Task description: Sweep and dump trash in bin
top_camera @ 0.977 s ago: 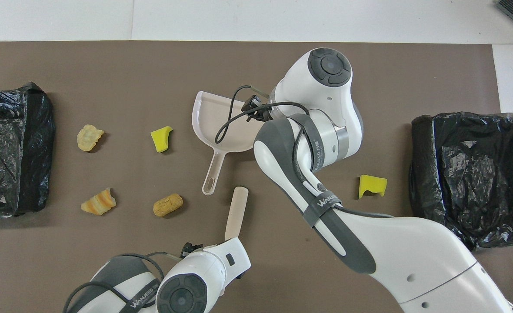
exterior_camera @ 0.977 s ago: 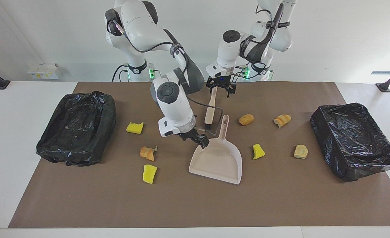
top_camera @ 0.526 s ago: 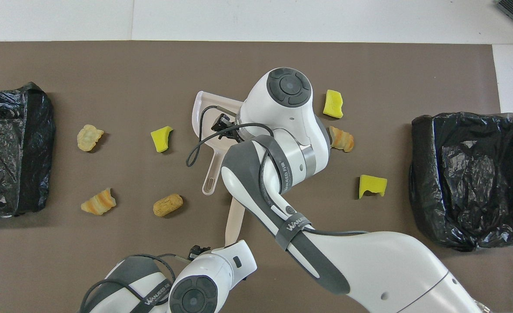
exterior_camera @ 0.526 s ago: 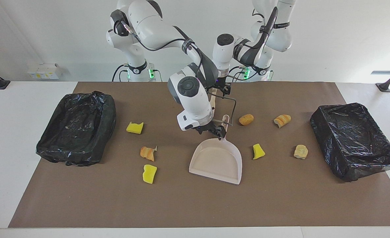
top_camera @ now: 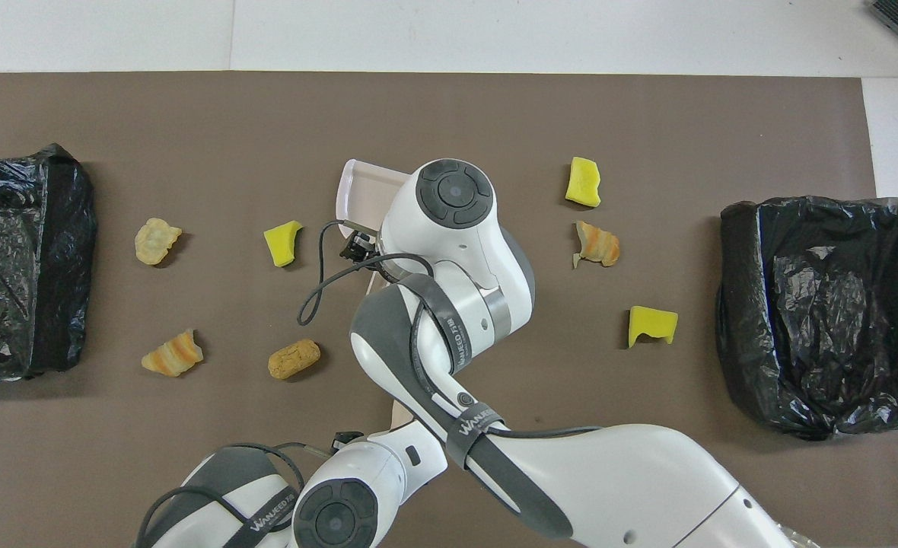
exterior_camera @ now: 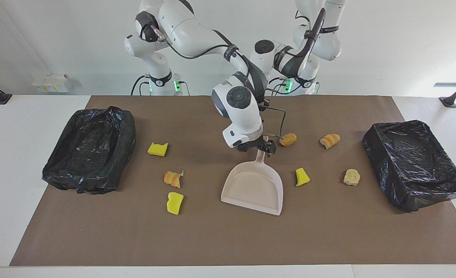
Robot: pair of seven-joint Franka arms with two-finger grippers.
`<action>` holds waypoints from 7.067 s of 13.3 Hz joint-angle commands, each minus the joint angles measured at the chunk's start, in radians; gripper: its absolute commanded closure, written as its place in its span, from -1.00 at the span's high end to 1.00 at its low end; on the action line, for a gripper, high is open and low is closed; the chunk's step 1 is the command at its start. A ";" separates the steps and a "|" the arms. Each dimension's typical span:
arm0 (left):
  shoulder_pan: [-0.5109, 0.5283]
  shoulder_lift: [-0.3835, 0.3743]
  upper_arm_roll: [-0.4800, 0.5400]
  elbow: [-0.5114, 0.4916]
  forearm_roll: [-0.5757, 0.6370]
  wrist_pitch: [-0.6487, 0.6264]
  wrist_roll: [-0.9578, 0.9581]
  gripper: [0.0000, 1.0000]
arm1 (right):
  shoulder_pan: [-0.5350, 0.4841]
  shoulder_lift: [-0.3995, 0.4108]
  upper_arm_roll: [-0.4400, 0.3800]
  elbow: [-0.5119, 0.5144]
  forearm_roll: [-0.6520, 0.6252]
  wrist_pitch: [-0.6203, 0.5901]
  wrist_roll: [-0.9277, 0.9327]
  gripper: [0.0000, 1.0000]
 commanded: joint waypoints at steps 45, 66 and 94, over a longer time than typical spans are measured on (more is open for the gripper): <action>0.910 0.285 0.014 0.476 0.207 -0.198 0.738 -1.00 | -0.297 -0.302 0.006 -0.230 -0.295 -0.432 -1.843 -1.00; 0.749 0.292 0.011 0.573 0.091 -0.384 0.748 -1.00 | -0.175 -0.284 0.006 -0.433 -0.322 -0.229 -1.783 -1.00; 0.413 0.068 0.020 0.470 -0.034 -0.608 -0.075 -1.00 | -0.150 -0.307 0.008 -0.473 -0.323 -0.218 -1.800 -1.00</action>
